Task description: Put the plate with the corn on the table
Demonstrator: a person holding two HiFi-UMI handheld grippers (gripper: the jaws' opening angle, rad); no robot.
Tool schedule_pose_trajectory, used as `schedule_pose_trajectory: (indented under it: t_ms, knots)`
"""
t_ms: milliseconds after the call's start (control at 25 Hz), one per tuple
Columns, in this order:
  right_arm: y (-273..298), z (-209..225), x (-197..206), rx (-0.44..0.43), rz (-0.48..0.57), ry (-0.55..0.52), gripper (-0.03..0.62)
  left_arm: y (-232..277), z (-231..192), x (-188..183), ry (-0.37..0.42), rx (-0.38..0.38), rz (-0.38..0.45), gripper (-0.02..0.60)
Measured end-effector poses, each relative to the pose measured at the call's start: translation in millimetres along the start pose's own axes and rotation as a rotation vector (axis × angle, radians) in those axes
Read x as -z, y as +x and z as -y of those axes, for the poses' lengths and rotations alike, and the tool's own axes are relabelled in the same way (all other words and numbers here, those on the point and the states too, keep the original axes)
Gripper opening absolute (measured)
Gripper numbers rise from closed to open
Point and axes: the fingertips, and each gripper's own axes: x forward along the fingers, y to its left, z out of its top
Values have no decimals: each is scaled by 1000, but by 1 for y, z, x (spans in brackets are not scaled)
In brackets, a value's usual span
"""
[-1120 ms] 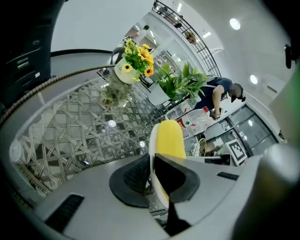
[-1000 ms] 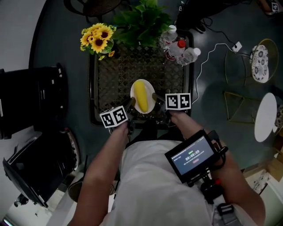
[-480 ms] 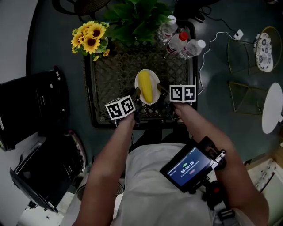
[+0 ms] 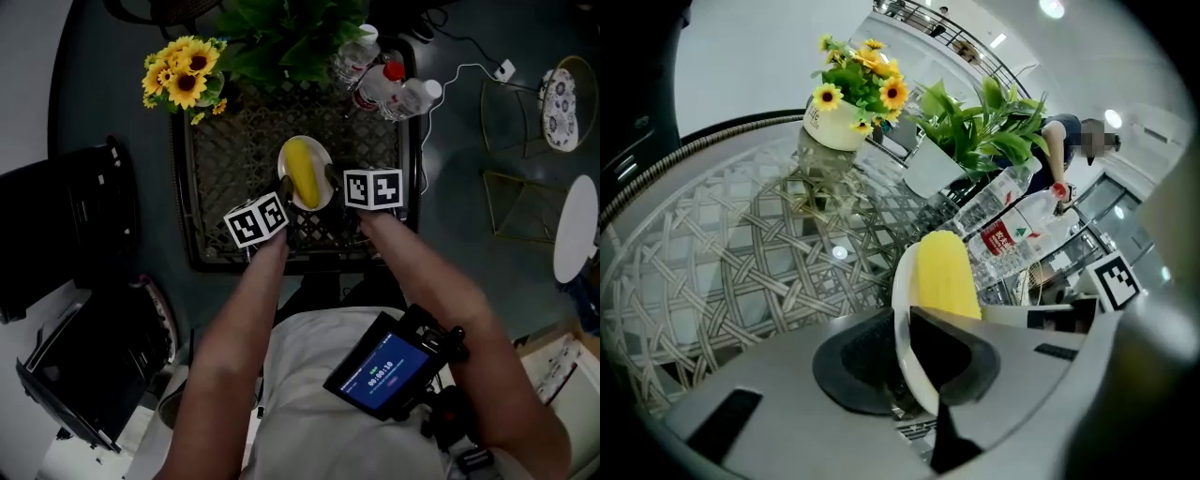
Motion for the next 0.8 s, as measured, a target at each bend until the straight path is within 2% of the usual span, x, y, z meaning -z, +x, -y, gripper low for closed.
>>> schedule_pose_trajectory:
  t_ms: [240,440,560,680,800]
  knots:
    - [6,-6,-2,52,-36,-129,36,1,0,-2,31,-40,-7,38]
    - [4,-6,-5,54,-41,-193,38,0,0,-3,70,-60,-5,44]
    - [4,-6,-8,39,-32,-220,40,-3,-2,-7,59,-74,32,58]
    - [-2,-4,-7,37,-21,-243,40,-12,-7,-5,25,-91,76,111]
    - [-11,2,-9,36,7,-248,40,-29,-15,-3,-5,-129,122,114]
